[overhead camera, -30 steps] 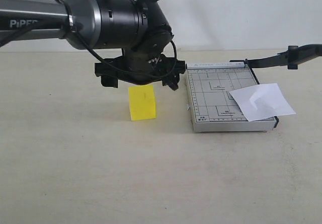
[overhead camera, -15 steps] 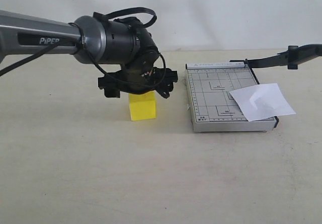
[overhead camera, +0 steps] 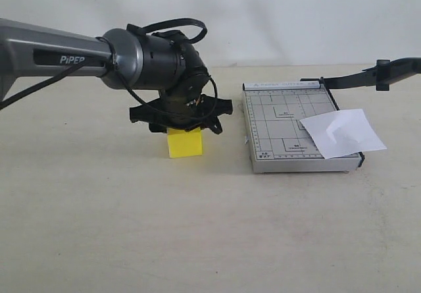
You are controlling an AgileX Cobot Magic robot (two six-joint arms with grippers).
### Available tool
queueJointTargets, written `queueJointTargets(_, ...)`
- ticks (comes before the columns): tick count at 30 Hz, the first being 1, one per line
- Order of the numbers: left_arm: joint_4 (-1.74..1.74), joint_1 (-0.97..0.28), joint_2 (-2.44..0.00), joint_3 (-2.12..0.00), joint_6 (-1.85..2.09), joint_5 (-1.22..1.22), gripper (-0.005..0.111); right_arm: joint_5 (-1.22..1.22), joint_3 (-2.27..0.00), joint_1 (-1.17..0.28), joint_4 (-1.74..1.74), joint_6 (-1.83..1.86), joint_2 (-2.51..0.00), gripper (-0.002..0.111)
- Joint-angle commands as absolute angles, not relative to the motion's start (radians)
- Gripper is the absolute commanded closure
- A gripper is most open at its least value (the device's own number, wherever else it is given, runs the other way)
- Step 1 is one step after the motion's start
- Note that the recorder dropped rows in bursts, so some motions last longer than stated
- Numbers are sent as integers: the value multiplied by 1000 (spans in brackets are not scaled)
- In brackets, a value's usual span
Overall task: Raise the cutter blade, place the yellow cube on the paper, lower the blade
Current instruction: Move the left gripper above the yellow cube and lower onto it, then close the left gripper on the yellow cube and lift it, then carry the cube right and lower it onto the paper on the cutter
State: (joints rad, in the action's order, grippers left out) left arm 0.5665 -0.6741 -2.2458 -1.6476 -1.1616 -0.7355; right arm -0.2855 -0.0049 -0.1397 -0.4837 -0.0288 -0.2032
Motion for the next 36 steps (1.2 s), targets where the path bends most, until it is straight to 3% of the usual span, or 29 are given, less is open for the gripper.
queueJointTargets(1, 522, -672, -2224, -1649, -1109, -752, 93, -280, 0, -139, -488, -25, -198, 108)
queueJointTargets(2, 487, -672, -2204, -1659, -1038, -740, 102, -280, 0, -139, -488, -25, -198, 108)
queueJointTargets(10, 192, -712, -2112, -1680, -477, -434, 102, -280, 0, -139, -488, -25, -198, 108)
queueJointTargets(18, 111, -809, -2094, -1681, -11, -344, 102, -280, 0, -139, -488, -25, -198, 108)
queueJointTargets(24, 113, -843, -2126, -1712, 51, -262, 102, -280, 0, -139, -488, -25, -198, 108)
queueJointTargets(36, 99, -850, -2303, -1983, 51, -360, 102, -282, 0, -139, -487, -25, -198, 108)
